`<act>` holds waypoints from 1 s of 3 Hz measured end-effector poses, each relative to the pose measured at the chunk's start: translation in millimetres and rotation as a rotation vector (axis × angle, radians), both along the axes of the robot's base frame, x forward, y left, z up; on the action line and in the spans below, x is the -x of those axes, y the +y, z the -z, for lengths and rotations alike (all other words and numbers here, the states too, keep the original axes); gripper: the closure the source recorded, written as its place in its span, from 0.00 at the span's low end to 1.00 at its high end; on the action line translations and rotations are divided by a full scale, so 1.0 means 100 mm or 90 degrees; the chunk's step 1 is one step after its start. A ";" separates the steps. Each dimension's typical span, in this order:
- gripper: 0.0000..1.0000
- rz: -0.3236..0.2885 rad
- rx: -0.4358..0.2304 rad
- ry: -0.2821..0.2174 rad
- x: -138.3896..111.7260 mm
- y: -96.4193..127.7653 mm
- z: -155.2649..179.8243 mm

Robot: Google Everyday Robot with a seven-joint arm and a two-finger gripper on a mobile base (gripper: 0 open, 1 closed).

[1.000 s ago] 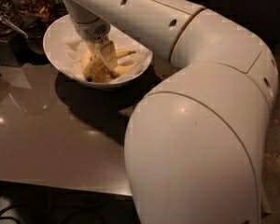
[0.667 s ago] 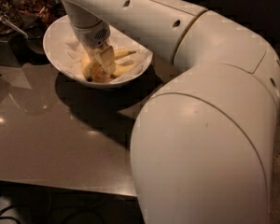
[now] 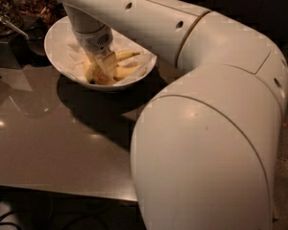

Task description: Pick banana from white bowl

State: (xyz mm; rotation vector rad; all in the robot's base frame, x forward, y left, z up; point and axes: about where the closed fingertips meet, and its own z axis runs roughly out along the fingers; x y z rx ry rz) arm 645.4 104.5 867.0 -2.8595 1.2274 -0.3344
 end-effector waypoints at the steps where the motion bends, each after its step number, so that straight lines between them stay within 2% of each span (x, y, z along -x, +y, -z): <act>1: 0.90 0.000 0.000 0.000 0.00 0.00 0.00; 2: 1.00 0.000 0.000 0.000 0.00 0.00 0.00; 3: 1.00 0.036 -0.029 -0.010 0.10 -0.08 -0.15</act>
Offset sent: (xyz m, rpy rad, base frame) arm 0.0000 0.0000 0.0000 0.0000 0.0000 0.0000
